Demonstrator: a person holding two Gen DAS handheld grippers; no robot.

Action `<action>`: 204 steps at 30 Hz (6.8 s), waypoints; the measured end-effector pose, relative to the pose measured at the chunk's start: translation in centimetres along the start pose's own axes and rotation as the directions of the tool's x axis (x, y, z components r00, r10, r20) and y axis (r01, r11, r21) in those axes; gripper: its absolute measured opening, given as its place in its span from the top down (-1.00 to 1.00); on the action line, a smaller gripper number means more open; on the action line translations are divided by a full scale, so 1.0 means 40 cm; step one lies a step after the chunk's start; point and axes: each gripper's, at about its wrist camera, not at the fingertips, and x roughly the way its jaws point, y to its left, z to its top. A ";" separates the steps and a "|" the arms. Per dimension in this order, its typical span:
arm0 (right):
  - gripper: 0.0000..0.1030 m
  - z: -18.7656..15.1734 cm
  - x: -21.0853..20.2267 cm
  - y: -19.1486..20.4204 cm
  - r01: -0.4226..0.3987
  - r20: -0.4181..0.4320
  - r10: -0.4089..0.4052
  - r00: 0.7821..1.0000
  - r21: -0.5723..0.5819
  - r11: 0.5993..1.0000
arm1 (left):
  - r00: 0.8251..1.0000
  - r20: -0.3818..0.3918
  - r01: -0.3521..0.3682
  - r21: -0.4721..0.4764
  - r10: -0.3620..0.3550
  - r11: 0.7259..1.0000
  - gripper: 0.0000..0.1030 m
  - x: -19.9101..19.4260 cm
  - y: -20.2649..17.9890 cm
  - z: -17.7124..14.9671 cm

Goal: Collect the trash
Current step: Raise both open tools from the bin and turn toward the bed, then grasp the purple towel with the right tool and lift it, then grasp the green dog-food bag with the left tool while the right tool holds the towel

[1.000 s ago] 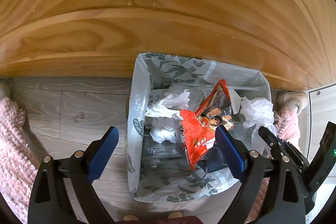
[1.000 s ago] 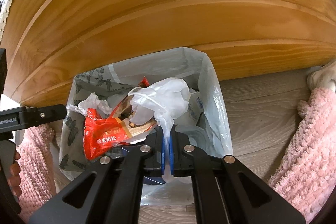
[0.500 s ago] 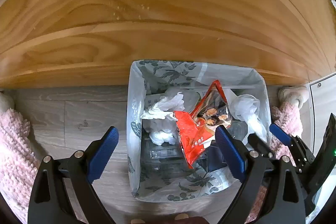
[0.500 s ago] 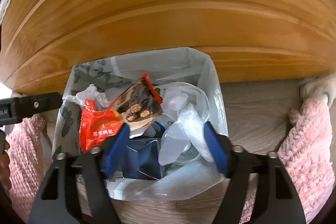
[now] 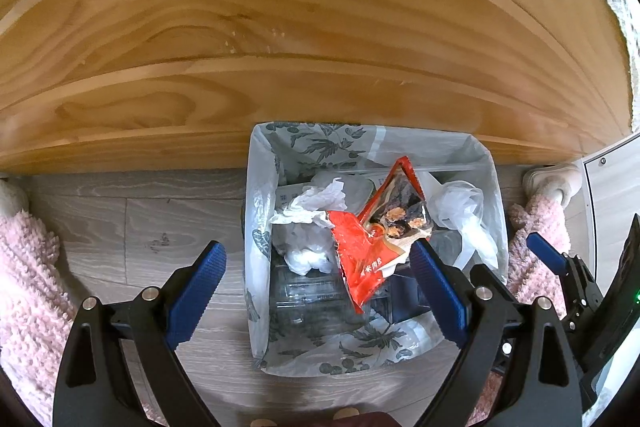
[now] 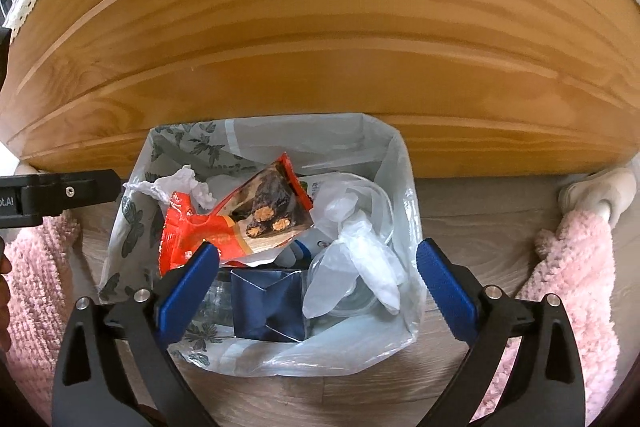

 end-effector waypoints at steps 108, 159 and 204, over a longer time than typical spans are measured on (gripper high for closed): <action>-0.84 1.015 -0.166 -0.135 0.297 0.461 -0.348 0.816 0.182 0.937 | 0.781 0.622 -0.050 0.142 -0.050 0.989 -0.83 -0.374 -0.193 0.818; 0.27 0.834 -0.279 -0.161 0.191 0.566 -0.362 0.741 0.339 0.921 | 0.958 0.286 -0.059 0.192 0.002 0.980 -0.85 -0.269 -0.337 0.917; 0.26 0.834 -0.292 -0.151 0.216 0.583 -0.361 0.728 0.305 0.928 | 0.904 0.368 0.161 0.176 -0.217 0.971 0.36 -0.482 -0.204 0.824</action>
